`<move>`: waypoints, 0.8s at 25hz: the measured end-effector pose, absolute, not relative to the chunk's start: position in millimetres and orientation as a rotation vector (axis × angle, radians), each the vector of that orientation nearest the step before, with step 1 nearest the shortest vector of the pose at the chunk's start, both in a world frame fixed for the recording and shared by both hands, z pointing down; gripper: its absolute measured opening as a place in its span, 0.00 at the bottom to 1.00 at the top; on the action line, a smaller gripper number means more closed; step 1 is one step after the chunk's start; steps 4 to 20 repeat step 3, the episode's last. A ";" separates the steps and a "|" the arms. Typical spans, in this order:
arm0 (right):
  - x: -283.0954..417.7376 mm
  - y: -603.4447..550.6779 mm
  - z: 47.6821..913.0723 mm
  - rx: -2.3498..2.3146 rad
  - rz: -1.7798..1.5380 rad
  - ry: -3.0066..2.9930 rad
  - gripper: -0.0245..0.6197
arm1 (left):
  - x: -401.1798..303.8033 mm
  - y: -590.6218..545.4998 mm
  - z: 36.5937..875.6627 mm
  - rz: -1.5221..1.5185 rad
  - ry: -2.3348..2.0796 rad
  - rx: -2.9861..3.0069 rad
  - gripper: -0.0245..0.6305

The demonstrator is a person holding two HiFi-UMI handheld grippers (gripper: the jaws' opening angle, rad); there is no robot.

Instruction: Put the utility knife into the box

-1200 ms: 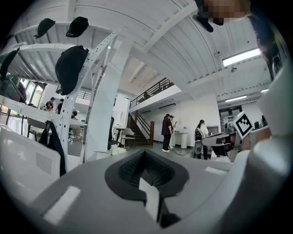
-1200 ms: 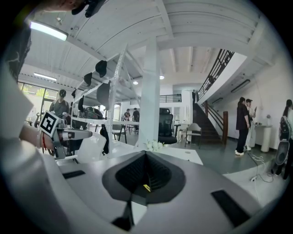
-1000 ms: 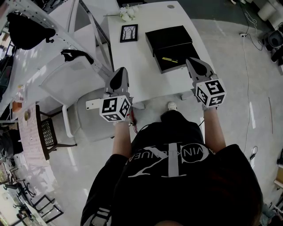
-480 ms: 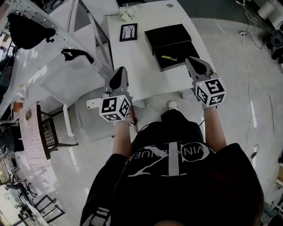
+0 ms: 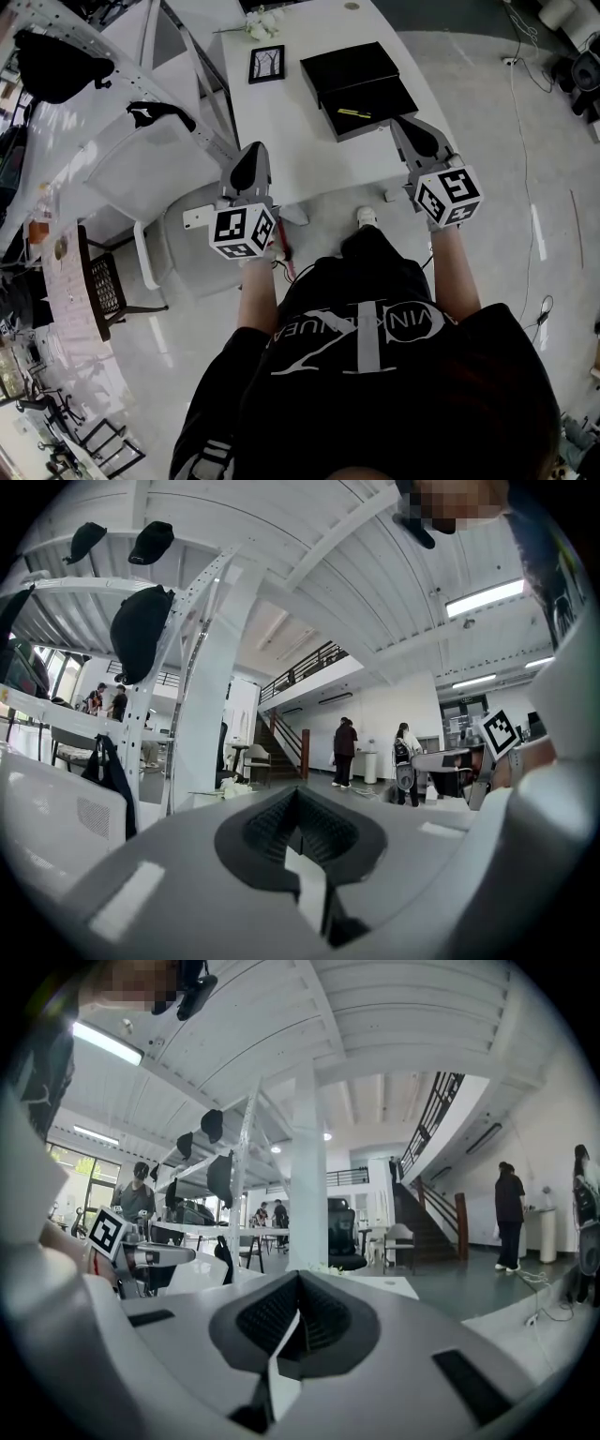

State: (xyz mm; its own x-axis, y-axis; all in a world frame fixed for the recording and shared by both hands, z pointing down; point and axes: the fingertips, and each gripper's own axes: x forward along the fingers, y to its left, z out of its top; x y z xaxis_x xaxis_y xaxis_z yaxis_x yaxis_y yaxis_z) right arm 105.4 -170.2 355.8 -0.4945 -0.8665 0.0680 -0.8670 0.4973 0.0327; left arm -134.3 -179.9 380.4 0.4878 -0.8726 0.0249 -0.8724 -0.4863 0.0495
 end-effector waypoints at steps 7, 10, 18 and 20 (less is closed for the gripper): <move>104.9 -161.3 353.7 1.539 -0.008 -2.670 0.06 | -133.8 -173.6 378.7 -0.013 -1.562 2.674 0.05; 104.9 -161.3 353.7 1.539 -0.008 -2.670 0.06 | -133.8 -173.6 378.7 -0.013 -1.562 2.674 0.05; 104.9 -161.3 353.7 1.539 -0.008 -2.670 0.06 | -133.8 -173.6 378.7 -0.013 -1.562 2.674 0.05; 104.9 -161.3 353.7 1.539 -0.008 -2.670 0.06 | -133.8 -173.6 378.7 -0.013 -1.562 2.674 0.05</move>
